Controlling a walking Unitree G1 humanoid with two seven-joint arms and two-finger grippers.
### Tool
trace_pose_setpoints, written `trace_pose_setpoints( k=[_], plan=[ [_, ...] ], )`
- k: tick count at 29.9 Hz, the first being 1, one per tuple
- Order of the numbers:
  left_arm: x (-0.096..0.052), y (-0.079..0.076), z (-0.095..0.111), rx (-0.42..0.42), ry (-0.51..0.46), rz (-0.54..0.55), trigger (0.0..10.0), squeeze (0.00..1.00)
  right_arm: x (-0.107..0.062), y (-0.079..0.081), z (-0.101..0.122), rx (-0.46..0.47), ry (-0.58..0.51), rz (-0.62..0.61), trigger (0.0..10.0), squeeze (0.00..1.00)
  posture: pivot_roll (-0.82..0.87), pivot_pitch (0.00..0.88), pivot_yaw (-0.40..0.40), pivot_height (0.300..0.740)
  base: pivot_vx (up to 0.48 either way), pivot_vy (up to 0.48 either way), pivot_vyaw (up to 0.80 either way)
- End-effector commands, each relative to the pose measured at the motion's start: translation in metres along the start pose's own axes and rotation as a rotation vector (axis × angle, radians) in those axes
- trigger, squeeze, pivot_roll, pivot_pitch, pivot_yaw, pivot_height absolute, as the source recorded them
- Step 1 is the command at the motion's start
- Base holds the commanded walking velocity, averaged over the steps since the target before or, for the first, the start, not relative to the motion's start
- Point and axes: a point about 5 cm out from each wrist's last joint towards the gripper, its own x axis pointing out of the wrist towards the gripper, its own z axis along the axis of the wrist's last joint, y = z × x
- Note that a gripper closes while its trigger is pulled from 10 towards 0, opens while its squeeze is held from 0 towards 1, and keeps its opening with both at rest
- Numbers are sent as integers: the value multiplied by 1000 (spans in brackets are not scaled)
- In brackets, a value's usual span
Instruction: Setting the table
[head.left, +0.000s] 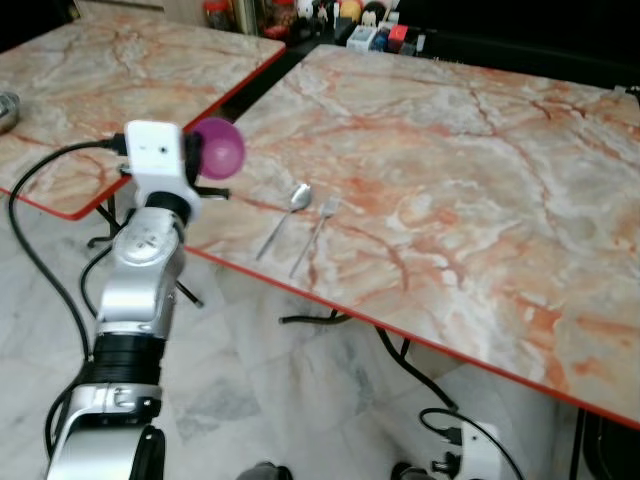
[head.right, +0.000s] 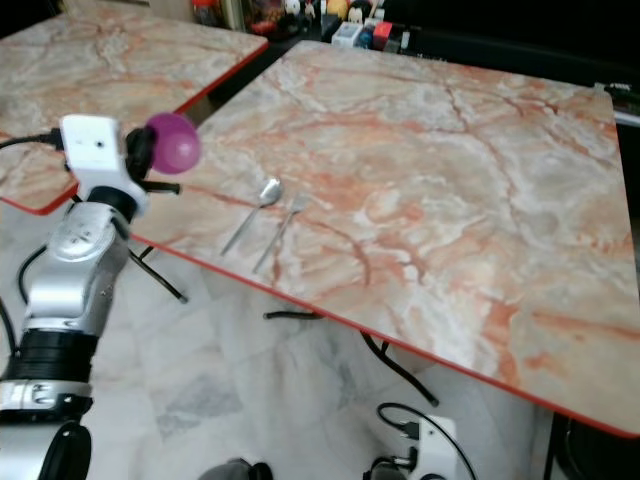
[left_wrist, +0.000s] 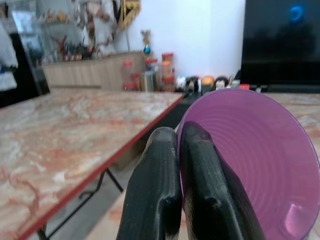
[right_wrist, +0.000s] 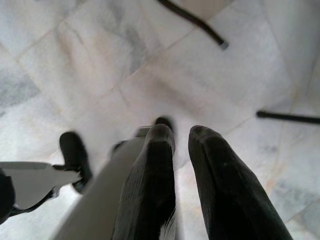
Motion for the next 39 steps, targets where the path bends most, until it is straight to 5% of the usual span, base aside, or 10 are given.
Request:
trace_pose_setpoints(
  k=[1,15,30,39],
  plan=[
    [1,-5,2,5,-20,-7,10000,0,-1,-8,-5,1,16,-21,10000,0,-37,137,25,740,0,480,0],
    [-6,17,-11,31,7,61,10000,0,-1,-2,-3,-4,4,-3,10000,0,-32,120,31,740,0,480,-210],
    [-25,78,-9,144,-31,343,10000,0,-1,1,-4,4,9,1,10000,0,-13,144,40,740,0,480,0],
    [-54,100,-51,224,124,422,10000,0,-1,1,-3,6,7,1,10000,0,-9,154,46,740,0,480,0]
  ],
)
